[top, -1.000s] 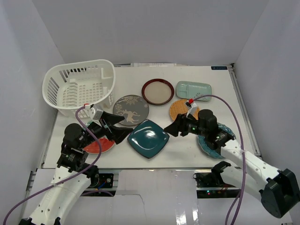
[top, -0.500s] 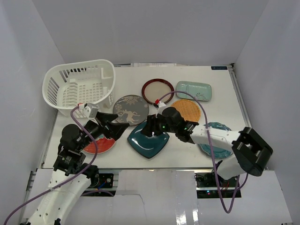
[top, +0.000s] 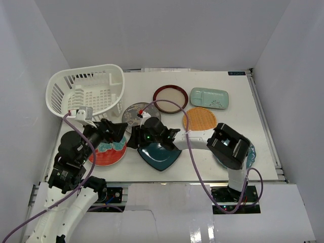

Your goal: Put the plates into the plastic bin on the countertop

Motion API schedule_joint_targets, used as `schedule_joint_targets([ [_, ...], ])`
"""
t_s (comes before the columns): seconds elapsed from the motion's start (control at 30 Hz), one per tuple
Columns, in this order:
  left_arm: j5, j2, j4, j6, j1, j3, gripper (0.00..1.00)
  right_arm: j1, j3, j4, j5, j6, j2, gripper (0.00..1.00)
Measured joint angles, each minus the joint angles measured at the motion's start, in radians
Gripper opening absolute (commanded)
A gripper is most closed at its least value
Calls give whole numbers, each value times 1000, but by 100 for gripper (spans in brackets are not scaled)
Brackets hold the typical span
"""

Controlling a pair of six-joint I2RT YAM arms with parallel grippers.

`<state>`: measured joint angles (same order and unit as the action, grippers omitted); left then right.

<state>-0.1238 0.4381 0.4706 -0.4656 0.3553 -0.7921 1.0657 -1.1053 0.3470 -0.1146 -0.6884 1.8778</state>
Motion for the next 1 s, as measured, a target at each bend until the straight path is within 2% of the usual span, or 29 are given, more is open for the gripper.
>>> schedule_joint_targets([
  [0.17,72,18,31,2,0,-11,98,35,-102,19,29,-74,151,64],
  [0.33,114,13,47,13,0,-15,98,36,-167,27,63,-137,230,62],
  [0.5,126,-3,50,20,0,-15,98,33,-178,89,71,-214,278,46],
  [0.7,126,-2,53,24,0,-15,98,32,-201,151,69,-307,335,43],
  [0.73,126,-2,53,25,0,-15,98,32,-205,156,68,-314,339,25],
  [0.77,126,-1,53,25,0,-15,98,32,-208,154,69,-313,343,14],
  [0.8,126,0,53,25,0,-15,98,31,-208,153,67,-327,346,9],
  [0.9,117,9,55,25,0,-18,98,26,-199,217,49,-394,346,8],
  [1.0,94,41,66,24,0,-51,98,29,-119,265,50,-402,302,8],
])
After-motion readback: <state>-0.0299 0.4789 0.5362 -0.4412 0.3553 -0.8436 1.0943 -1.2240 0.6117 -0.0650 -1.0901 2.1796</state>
